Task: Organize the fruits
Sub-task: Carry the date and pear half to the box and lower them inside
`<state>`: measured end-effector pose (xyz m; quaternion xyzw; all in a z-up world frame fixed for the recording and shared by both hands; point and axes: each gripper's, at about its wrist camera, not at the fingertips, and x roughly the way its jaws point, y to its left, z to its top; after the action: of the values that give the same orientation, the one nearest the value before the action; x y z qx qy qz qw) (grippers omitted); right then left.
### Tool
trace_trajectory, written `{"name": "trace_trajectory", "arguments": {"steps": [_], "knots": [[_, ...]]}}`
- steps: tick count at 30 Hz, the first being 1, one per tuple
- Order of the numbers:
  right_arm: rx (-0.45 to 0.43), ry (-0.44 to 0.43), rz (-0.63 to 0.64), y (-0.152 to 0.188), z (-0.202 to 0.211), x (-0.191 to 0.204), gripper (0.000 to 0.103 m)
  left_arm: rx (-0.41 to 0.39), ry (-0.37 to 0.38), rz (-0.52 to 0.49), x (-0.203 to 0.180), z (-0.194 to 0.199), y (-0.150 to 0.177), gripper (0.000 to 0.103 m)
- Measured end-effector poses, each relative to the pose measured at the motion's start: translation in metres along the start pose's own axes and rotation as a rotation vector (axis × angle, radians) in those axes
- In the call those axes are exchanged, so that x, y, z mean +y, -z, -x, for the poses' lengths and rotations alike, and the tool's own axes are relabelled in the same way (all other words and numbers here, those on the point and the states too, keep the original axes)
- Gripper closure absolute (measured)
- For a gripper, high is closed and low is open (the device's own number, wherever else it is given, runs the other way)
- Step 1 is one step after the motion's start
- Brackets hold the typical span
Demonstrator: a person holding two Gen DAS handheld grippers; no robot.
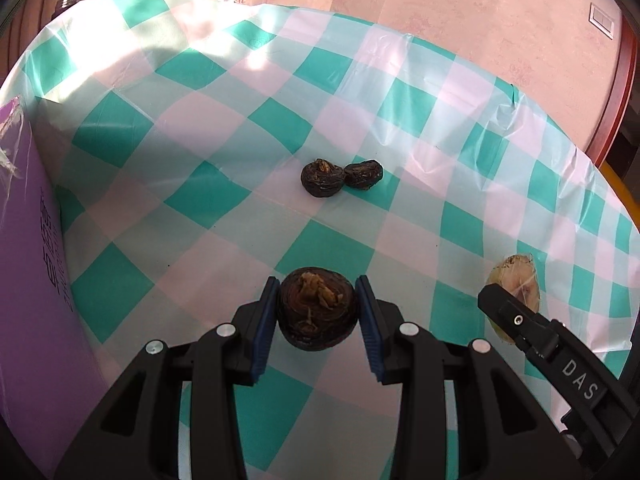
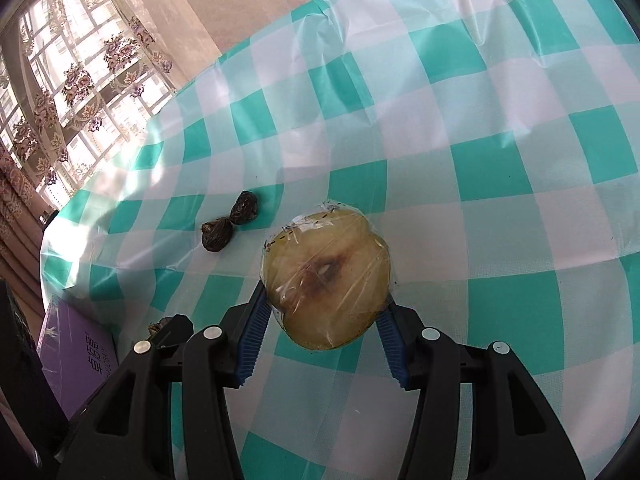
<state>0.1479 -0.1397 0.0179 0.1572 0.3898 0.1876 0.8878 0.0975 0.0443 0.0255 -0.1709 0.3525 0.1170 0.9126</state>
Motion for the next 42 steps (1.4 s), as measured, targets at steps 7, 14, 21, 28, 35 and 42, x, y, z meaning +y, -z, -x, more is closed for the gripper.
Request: {"name": "trace_trajectory", "arguments": {"steps": [7, 14, 21, 28, 35, 42], "knots": [[0.017, 0.006, 0.021, 0.033, 0.029, 0.003, 0.052, 0.010, 0.015, -0.023, -0.002, 0.027, 0.030, 0.064], [0.035, 0.010, 0.066, 0.066, 0.055, 0.012, 0.052, 0.020, 0.030, -0.043, 0.011, 0.057, 0.059, 0.064], [0.067, -0.006, 0.099, 0.093, 0.074, 0.022, 0.052, 0.005, 0.091, -0.064, 0.029, 0.094, 0.087, 0.064], [0.086, -0.010, 0.108, 0.114, 0.086, 0.029, 0.052, -0.018, 0.184, -0.091, 0.046, 0.127, 0.109, 0.064], [0.070, -0.024, 0.131, 0.129, 0.101, 0.035, 0.052, -0.086, 0.217, -0.189, 0.046, 0.153, 0.126, 0.064], [0.005, -0.054, 0.148, 0.134, 0.115, 0.040, 0.052, -0.141, 0.236, -0.160, 0.054, 0.164, 0.127, 0.064]]}}
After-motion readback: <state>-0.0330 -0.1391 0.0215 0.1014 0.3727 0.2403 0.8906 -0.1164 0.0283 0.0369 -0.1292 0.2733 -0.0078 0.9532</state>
